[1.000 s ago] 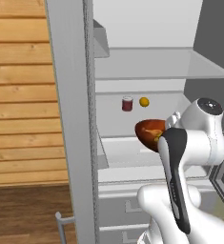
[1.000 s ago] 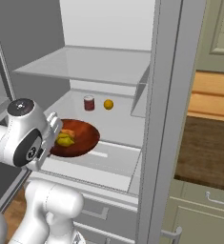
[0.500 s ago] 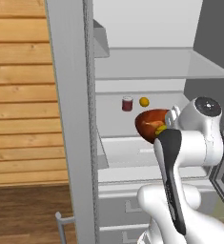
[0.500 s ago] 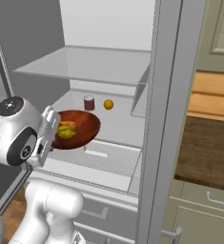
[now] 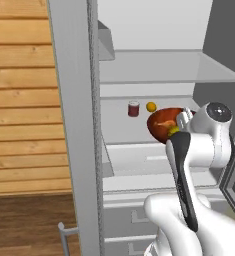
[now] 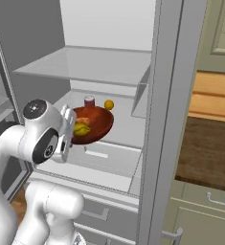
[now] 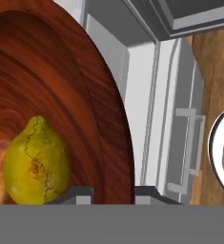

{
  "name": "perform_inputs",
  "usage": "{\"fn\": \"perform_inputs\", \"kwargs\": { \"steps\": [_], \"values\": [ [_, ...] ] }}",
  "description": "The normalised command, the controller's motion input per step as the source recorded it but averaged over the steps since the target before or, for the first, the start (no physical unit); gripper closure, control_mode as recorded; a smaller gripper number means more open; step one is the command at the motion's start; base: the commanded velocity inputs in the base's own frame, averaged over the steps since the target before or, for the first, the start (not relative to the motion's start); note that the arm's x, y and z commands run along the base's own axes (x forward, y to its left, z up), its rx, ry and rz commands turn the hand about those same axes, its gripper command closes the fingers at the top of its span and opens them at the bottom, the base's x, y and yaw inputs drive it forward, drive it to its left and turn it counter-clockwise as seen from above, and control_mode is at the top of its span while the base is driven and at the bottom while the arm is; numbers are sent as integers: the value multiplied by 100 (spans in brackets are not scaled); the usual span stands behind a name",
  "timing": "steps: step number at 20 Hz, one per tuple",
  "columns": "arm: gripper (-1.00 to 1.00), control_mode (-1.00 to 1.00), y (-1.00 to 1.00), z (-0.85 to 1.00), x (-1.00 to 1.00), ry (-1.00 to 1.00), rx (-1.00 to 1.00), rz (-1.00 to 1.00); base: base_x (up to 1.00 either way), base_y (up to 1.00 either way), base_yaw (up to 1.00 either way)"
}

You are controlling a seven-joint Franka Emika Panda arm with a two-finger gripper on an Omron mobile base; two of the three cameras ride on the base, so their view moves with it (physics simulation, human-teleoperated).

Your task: Pick the chicken drumstick and lemon from their plates and place them in the bowl. Then put the bowl in the fridge.

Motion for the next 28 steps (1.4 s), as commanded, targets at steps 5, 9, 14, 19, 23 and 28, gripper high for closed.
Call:
{"fn": "perform_inputs", "kwargs": {
  "steps": [5,9,14,19,23,28],
  "values": [
    [100,-100,-16,-44,56,0,-1,0,0,0,0],
    [100,-100,-9,-6,75,0,0,0,0,0,0],
    [100,-100,-16,-6,58,1,0,0,0,0,0],
    [100,-100,-34,-30,45,3,0,0,0,0,0],
    [100,-100,-45,-15,39,1,0,0,0,0,0],
    [100,-100,-31,-9,15,0,0,0,0,0,0]
  ]
}}
